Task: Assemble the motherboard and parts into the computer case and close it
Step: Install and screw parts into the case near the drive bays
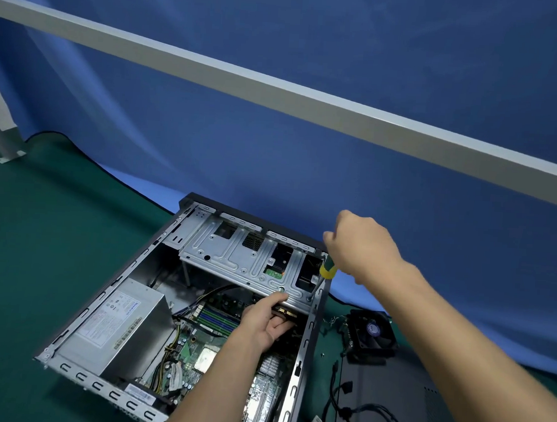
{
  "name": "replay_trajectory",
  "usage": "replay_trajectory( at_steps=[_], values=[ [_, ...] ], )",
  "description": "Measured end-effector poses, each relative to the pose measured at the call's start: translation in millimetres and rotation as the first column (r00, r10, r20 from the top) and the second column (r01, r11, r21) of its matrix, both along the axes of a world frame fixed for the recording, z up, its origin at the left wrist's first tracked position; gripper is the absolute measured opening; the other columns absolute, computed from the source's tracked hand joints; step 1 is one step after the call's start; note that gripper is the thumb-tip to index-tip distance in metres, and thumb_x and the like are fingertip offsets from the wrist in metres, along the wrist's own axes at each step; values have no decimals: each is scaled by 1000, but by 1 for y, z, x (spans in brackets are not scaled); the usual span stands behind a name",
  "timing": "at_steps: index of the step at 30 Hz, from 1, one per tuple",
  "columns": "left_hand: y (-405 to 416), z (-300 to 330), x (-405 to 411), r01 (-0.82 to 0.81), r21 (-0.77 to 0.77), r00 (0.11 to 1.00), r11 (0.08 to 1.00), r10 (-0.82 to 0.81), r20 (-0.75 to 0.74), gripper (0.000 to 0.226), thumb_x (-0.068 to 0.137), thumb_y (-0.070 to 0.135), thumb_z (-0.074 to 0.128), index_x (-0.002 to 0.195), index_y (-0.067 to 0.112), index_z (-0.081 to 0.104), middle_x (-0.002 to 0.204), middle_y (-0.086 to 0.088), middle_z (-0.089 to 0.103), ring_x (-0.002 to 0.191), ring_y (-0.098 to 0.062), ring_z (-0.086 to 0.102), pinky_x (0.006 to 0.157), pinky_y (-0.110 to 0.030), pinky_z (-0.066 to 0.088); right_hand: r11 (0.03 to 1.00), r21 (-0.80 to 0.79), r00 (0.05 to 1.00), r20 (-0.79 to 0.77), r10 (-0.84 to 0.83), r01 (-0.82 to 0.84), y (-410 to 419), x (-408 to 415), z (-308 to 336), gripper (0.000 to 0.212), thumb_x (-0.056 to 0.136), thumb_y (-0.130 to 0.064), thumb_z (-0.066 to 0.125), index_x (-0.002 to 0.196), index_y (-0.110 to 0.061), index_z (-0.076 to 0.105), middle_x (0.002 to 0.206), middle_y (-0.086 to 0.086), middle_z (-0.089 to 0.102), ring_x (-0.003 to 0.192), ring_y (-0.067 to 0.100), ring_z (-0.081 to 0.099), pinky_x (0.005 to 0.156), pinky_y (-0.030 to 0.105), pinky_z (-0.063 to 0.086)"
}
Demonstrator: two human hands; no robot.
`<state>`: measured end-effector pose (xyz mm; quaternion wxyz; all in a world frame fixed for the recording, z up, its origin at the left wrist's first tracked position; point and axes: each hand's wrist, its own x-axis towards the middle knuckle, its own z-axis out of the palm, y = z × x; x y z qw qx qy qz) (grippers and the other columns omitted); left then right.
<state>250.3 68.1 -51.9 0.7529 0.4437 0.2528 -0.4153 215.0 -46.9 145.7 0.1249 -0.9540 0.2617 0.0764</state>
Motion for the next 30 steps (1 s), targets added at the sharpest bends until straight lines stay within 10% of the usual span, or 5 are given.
replay_trajectory(
  at_steps=[7, 10, 16, 25, 30],
  values=[
    [0, -2, 2, 8, 35, 1000, 999, -8, 0, 24, 78, -1, 70, 100, 2, 58, 68, -14, 70, 69, -25, 65, 48, -35, 56, 1000, -2, 999, -50, -10, 9, -7, -4, 4, 10, 91, -19, 46, 96, -14, 39, 70, 5, 56, 56, 20, 50, 49, 26, 36],
    [0, 1, 1, 11, 47, 1000, 999, -11, 7, 24, 78, 0, 71, 97, 4, 57, 75, -14, 66, 70, -25, 65, 51, -37, 56, 991, -116, 998, 13, -58, 59, -7, -7, 2, 24, 94, -19, 44, 72, -9, 39, 63, 4, 45, 52, 19, 39, 46, 26, 27],
    [-1, 2, 1, -4, 48, 1000, 999, 3, 24, 46, 78, 1, 72, 119, 0, 53, 115, -23, 58, 102, -32, 60, 68, -41, 55, 999, 48, 999, -43, -24, 26, -7, -5, 5, 8, 94, -19, 44, 92, -11, 41, 78, 7, 60, 62, 25, 55, 52, 28, 40],
    [-1, 0, 0, 2, 38, 1000, 999, -2, 11, 34, 78, 0, 70, 108, 1, 55, 87, -19, 69, 77, -26, 66, 58, -38, 56, 996, 63, 991, 114, -64, 57, 0, -4, -7, 16, 94, -19, 46, 105, -14, 36, 83, 7, 56, 72, 29, 56, 56, 31, 42],
    [-2, 4, 0, -12, 59, 1000, 998, 11, 6, 37, 77, 1, 72, 110, 1, 54, 106, -17, 54, 102, -30, 57, 59, -37, 55, 997, -17, 994, 85, -72, 73, -7, -5, -3, 21, 95, -28, 47, 99, -12, 35, 75, 4, 48, 69, 28, 49, 50, 31, 32]
  ],
)
